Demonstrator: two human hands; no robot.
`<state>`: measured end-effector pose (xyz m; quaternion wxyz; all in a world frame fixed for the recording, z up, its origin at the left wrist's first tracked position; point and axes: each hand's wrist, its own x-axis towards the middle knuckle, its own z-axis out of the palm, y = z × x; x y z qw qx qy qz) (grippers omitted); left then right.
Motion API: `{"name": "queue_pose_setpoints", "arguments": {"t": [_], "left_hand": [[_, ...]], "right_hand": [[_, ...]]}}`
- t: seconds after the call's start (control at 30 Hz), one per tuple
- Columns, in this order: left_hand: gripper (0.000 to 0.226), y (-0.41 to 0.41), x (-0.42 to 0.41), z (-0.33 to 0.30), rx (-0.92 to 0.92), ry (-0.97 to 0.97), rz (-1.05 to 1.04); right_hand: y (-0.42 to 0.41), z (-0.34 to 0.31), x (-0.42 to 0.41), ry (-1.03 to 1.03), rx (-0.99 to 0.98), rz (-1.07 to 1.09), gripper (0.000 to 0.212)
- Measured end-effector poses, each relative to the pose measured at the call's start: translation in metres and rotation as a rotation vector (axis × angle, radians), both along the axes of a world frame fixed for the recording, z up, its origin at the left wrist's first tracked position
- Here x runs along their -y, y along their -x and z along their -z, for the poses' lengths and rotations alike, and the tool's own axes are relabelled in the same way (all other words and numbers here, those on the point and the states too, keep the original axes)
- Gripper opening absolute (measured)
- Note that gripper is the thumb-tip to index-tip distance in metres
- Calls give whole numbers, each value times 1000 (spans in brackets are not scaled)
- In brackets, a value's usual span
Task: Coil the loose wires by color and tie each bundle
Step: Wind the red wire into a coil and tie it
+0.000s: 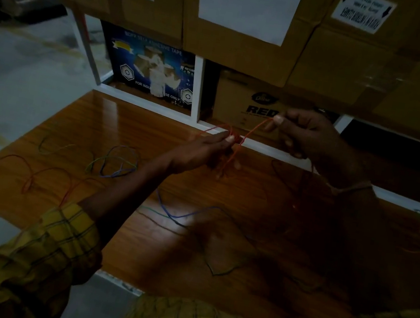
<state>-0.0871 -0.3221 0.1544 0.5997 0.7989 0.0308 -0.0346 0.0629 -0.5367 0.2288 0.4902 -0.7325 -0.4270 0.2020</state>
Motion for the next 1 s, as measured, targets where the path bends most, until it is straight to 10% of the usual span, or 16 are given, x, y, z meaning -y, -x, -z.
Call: {"name": "queue_pose_setpoints", "arguments": {"t": [0.3,0.63,1.0], "left_hand": [[51,10,-1,-14,88,206,77],[62,-1,-6,-11,93,918,124],[58,-28,-11,9,197,744,-267]], "right_hand": [[-9,30,-23,-103,22,143,30],[4,94,-40,148,24,238,22],[83,114,-36,521,53,-204,19]]}}
